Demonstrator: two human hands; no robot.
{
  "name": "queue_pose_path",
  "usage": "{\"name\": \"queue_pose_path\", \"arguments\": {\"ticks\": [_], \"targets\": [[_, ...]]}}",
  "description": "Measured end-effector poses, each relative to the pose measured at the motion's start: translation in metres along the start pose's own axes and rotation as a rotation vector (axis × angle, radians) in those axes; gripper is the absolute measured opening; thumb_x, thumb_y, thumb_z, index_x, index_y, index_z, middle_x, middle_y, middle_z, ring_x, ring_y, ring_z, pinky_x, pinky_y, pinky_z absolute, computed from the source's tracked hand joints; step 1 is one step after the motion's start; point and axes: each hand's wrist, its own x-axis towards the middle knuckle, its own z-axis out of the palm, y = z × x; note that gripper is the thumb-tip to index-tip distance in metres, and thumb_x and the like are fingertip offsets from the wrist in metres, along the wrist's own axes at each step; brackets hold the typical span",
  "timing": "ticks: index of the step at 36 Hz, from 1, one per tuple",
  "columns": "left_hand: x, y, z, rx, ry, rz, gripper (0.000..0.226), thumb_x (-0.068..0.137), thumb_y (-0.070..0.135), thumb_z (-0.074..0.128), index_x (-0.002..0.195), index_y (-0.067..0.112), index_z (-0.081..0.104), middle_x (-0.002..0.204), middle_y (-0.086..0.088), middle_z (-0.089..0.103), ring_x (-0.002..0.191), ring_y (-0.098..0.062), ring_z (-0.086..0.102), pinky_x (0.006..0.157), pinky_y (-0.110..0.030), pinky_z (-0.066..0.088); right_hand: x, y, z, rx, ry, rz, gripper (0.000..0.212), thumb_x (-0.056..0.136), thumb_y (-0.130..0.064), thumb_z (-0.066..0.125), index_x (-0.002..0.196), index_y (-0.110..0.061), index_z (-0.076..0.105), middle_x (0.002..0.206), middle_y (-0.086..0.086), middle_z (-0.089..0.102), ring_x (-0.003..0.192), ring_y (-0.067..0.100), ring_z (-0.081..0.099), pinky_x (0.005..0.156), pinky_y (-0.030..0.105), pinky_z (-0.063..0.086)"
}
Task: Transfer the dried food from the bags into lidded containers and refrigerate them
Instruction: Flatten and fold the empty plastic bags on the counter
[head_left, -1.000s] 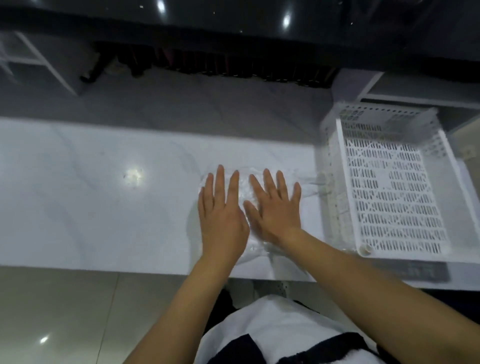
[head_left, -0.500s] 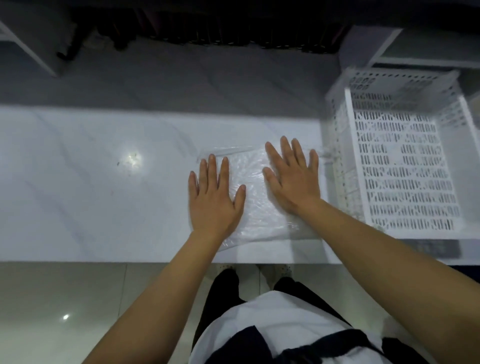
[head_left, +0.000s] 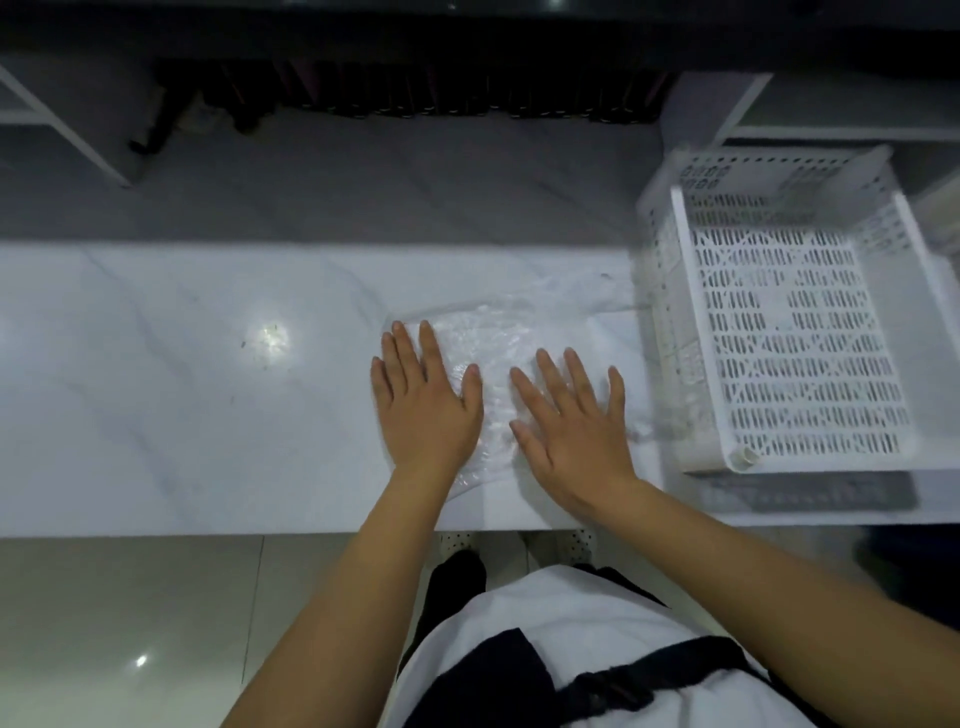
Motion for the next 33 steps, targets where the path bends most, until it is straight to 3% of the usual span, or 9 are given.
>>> {"name": "queue_pose_path", "arguments": {"ticks": [6,11,14,19,22,26,28,30,33], "targets": [[0.004,0.003,0.0,-0.002,-0.001,-0.05,0.076,0.101,0.06,0.015,0.162,0.017,-0.002,0.169,-0.014,-0.008,0.156,-0.027,-0.011,0.126,-0.046,-0.004,-0.001,0.0,-0.013,0.139,0.207,-0.107,0.057,0.104,-0.05,0.016,0.157,-0.03,0.024,0.167,0.001,0.019,0.155,0.024,0.005,0.119,0.062,0.002],[0.002,-0.002,0.0,0.021,-0.032,0.028,0.074,0.101,0.062,0.011,0.162,0.023,-0.004,0.169,-0.008,-0.01,0.155,-0.024,-0.015,0.125,-0.049,-0.007,-0.006,-0.013,0.008,0.105,-0.014,-0.022,0.065,0.097,-0.064,0.001,0.157,-0.04,-0.009,0.167,-0.005,-0.016,0.151,0.024,-0.022,0.116,0.062,-0.014],[0.01,-0.005,-0.005,-0.01,-0.083,0.061,0.076,0.099,0.065,0.013,0.162,0.026,-0.005,0.169,-0.007,-0.014,0.155,-0.025,-0.018,0.124,-0.049,-0.01,-0.008,-0.008,0.02,0.045,-0.046,-0.036,0.066,0.095,-0.067,-0.002,0.153,-0.04,-0.021,0.164,-0.004,-0.026,0.148,0.026,-0.031,0.114,0.064,-0.017],[0.039,-0.004,-0.029,-0.138,-0.03,0.14,0.08,0.095,0.058,0.052,0.159,0.033,0.01,0.17,-0.005,0.001,0.156,-0.028,-0.005,0.122,-0.043,-0.008,-0.005,-0.002,0.021,0.046,-0.026,-0.065,0.067,0.095,-0.069,-0.003,0.154,-0.041,-0.017,0.165,-0.005,-0.02,0.149,0.026,-0.027,0.114,0.064,-0.016],[0.075,0.002,-0.049,-0.02,-0.18,0.259,0.091,0.084,0.055,0.069,0.157,0.031,0.021,0.164,-0.007,0.025,0.152,-0.032,0.019,0.124,-0.047,0.011,0.001,0.006,0.017,0.025,-0.021,-0.121,0.067,0.096,-0.069,-0.001,0.156,-0.042,-0.011,0.167,-0.004,-0.015,0.151,0.025,-0.023,0.116,0.064,-0.012],[0.111,0.008,-0.073,0.021,-0.346,0.256,0.082,0.072,0.043,0.086,0.143,0.029,0.046,0.138,-0.008,0.054,0.116,-0.03,0.052,0.095,-0.042,0.047,0.02,0.025,0.004,-0.024,-0.012,-0.253,0.064,0.097,-0.068,0.002,0.155,-0.044,-0.012,0.167,-0.006,-0.015,0.15,0.023,-0.025,0.117,0.062,-0.012],[0.12,0.007,-0.083,0.002,-0.429,0.21,0.07,0.07,0.034,0.09,0.13,0.027,0.054,0.121,-0.004,0.055,0.098,-0.024,0.053,0.079,-0.035,0.047,0.026,0.031,-0.006,-0.051,-0.005,-0.276,0.063,0.098,-0.065,0.007,0.156,-0.044,-0.009,0.167,-0.005,-0.013,0.15,0.024,-0.025,0.116,0.062,-0.015],[0.123,0.005,-0.088,0.064,-0.453,0.206,0.044,0.071,0.032,0.089,0.102,0.02,0.06,0.106,-0.002,0.055,0.084,-0.021,0.053,0.068,-0.03,0.042,0.026,0.033,-0.016,-0.089,0.023,-0.285,0.063,0.098,-0.061,0.015,0.157,-0.043,0.0,0.167,-0.004,-0.008,0.151,0.027,-0.022,0.115,0.064,-0.016],[0.119,0.0,-0.092,0.024,-0.471,0.193,0.036,0.074,0.024,0.084,0.071,0.018,0.049,0.08,-0.002,0.054,0.069,-0.019,0.048,0.055,-0.03,0.033,0.015,0.029,-0.022,-0.065,0.023,-0.364,0.066,0.096,-0.065,0.017,0.157,-0.043,0.005,0.167,-0.004,-0.006,0.152,0.03,-0.019,0.114,0.064,-0.018]]}}
